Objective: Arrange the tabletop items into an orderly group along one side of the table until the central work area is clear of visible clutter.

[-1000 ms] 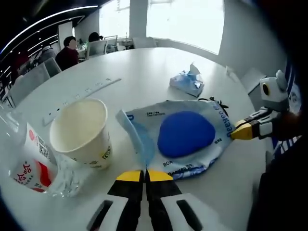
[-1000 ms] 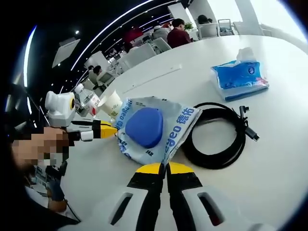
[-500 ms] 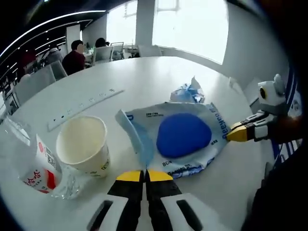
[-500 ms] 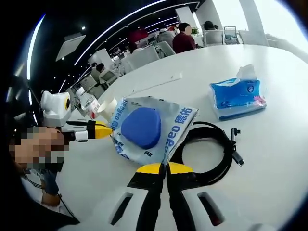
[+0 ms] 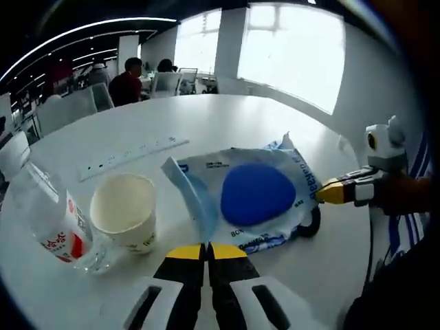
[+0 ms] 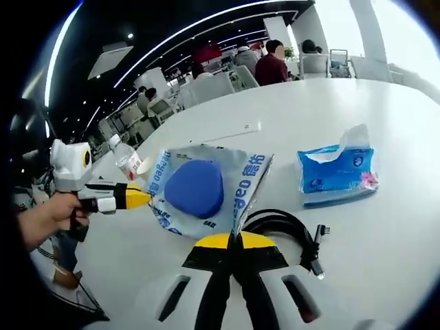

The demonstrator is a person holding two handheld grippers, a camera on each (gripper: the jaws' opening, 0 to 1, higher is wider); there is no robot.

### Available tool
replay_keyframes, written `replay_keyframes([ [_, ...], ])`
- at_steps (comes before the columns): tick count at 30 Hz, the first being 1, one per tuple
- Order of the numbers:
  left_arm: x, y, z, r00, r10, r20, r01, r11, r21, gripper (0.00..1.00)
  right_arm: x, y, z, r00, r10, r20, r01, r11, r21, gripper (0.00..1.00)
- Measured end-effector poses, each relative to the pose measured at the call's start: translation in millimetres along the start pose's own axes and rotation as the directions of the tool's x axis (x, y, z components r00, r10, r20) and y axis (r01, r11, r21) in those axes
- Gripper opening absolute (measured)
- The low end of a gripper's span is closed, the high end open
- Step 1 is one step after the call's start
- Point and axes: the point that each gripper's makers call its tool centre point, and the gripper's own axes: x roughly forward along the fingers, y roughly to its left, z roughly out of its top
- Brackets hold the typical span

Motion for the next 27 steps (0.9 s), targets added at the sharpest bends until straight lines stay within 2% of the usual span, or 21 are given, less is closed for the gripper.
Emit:
replay_keyframes([
  [10,-2.6,-3.1,3.8,0.998,0.056,0.022,-0.054,0.996,-0.076,0.00,8.0,-6.1,23.7,1.000,0.017,0.000,-0.017,0.998,-0.065,0.00],
  [21,2.3,-3.4,4.3,0.993,0.117,0.025,-0.112,0.982,-0.153,0.00,25.0,-14.9,37.2,0.999,0.038,-0.027,-0.041,0.989,-0.142,0.00],
  [27,9.4,-1.0,3.1,0.990,0.142,0.019,-0.137,0.976,-0.167,0.00,33.6,-18.8,38.4,0.999,0.038,-0.038,-0.044,0.984,-0.170,0.00],
])
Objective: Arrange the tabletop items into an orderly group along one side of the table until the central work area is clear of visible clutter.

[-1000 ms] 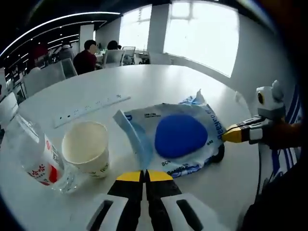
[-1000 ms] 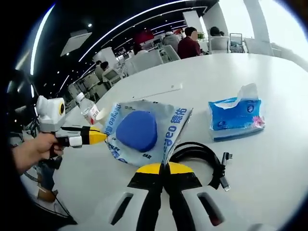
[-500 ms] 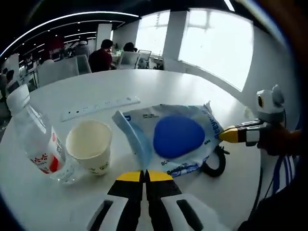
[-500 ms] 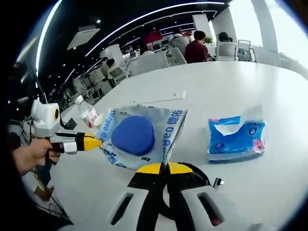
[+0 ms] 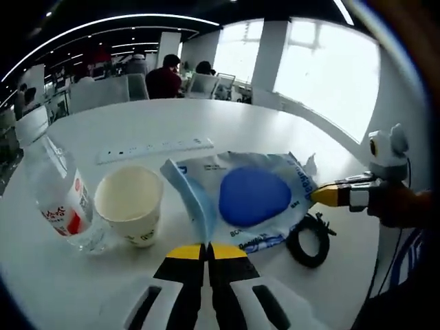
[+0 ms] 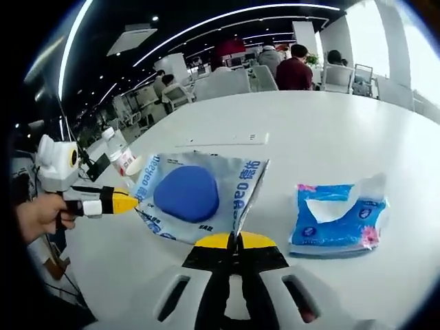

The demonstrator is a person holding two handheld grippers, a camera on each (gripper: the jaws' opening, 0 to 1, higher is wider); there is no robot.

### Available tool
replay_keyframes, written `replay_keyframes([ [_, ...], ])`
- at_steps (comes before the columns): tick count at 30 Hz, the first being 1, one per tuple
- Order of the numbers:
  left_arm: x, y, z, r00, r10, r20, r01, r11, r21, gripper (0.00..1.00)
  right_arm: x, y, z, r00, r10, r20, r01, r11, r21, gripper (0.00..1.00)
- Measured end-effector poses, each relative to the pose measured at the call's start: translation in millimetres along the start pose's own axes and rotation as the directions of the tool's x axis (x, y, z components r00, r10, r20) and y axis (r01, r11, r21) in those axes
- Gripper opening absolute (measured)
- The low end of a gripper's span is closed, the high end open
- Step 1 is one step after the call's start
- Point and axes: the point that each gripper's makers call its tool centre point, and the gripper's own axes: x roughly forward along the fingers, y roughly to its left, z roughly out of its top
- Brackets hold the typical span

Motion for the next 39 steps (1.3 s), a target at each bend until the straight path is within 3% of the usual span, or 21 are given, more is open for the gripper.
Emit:
replay_keyframes([
  [15,22.1,-3.3,-7.3,0.999,0.027,-0.032,-0.027,1.000,-0.008,0.00,21.1,-17.2,-13.1,0.999,-0.031,-0.043,0.029,0.998,-0.056,0.00],
  [19,26.2,-2.1,-8.9,0.999,0.026,-0.040,-0.026,1.000,-0.015,0.00,25.6,-20.2,-14.7,0.997,-0.049,-0.053,0.043,0.993,-0.109,0.00],
  [39,41.3,3.5,-18.1,0.997,0.025,-0.069,-0.025,1.000,0.004,0.02,36.6,-30.9,-23.6,0.994,-0.069,-0.087,0.055,0.987,-0.153,0.03],
])
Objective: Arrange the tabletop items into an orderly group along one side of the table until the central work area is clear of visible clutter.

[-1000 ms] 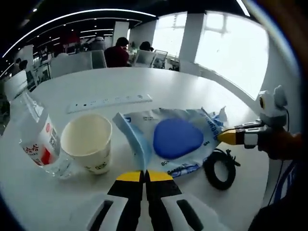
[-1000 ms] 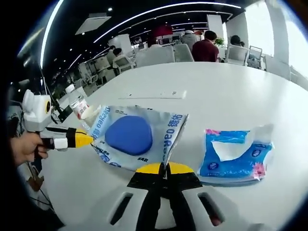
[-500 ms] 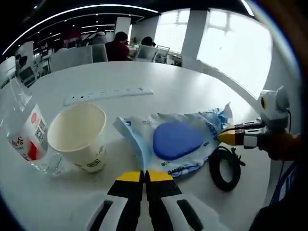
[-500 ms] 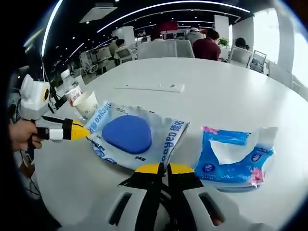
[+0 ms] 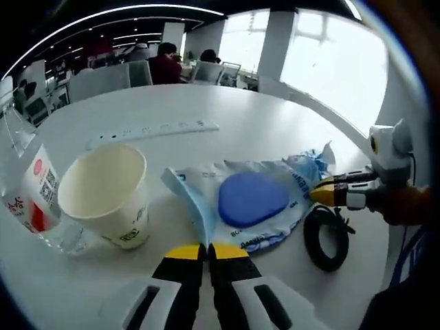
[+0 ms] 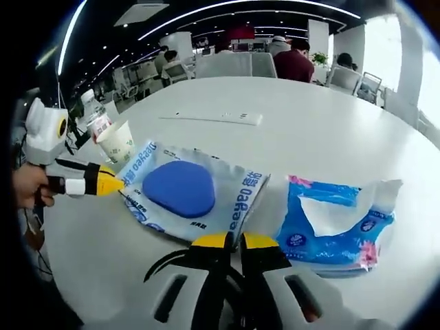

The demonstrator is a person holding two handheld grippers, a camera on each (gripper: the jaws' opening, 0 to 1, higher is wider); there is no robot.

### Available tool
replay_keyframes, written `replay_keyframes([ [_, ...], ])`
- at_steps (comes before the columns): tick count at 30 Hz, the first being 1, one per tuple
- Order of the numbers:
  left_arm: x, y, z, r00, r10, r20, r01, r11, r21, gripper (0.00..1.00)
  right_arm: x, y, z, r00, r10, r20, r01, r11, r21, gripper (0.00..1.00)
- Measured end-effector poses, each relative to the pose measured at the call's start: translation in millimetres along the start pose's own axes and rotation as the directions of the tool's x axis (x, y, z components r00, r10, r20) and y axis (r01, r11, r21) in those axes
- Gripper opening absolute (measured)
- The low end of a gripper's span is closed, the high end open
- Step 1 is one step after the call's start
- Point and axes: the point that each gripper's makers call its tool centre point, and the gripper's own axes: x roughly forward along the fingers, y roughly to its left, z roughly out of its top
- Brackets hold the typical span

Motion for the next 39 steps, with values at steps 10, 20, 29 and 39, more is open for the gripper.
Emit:
replay_keyframes([
  [10,-10.6,5.1,-3.7,1.000,0.019,-0.017,-0.019,1.000,0.016,0.06,-2.5,3.0,0.2,1.000,0.008,0.007,-0.008,1.000,0.012,0.04],
  [20,-21.7,4.7,4.4,1.000,0.019,0.017,-0.020,1.000,0.020,0.06,-12.1,1.2,9.3,0.999,-0.004,0.044,0.004,1.000,0.003,0.05],
  [29,-31.3,-6.1,12.1,0.999,0.007,0.054,-0.009,0.999,0.042,0.11,-37.5,10.6,22.8,0.995,0.013,0.097,-0.014,1.000,0.002,0.09],
  [39,-51.4,-30.9,14.2,0.996,-0.040,0.077,0.036,0.998,0.052,0.21,-66.5,6.7,17.9,0.990,0.018,0.138,-0.021,1.000,0.023,0.24],
])
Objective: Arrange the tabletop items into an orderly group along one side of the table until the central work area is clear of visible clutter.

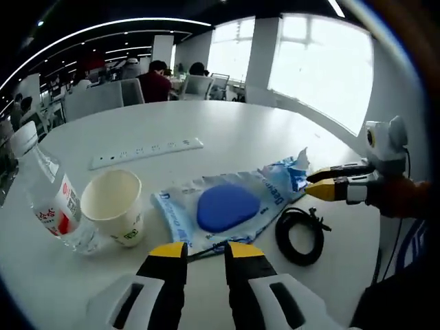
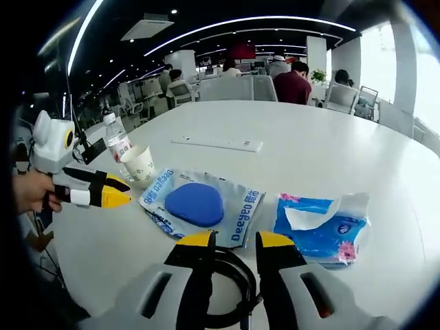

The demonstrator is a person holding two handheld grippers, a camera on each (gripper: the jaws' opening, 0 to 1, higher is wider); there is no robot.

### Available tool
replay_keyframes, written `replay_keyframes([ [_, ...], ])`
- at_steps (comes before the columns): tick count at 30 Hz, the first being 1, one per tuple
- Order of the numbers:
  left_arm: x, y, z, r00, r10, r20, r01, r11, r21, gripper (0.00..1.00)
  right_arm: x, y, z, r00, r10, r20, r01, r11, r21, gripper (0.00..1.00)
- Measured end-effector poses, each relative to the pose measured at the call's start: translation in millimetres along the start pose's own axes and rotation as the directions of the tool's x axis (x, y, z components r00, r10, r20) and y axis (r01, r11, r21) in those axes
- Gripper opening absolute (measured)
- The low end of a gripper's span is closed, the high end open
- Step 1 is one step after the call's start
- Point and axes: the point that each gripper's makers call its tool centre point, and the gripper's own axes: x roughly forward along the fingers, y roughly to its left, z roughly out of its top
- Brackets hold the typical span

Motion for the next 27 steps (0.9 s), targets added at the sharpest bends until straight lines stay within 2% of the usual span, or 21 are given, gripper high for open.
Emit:
replay_keyframes([
  [6,0.1,-13.7,-6.7,1.000,-0.024,-0.016,0.024,1.000,0.012,0.24,-9.9,-2.9,-10.2,1.000,0.006,-0.010,-0.006,1.000,0.007,0.30],
  [14,7.3,-44.7,-13.1,0.996,-0.077,-0.043,0.078,0.997,0.024,0.26,-17.6,-7.8,-25.2,0.999,0.010,-0.046,-0.009,1.000,0.021,0.34],
  [27,28.9,-90.5,-17.3,0.981,-0.163,-0.105,0.169,0.984,0.047,0.26,-15.1,-9.7,-58.7,0.992,0.021,-0.124,-0.013,0.998,0.065,0.35],
])
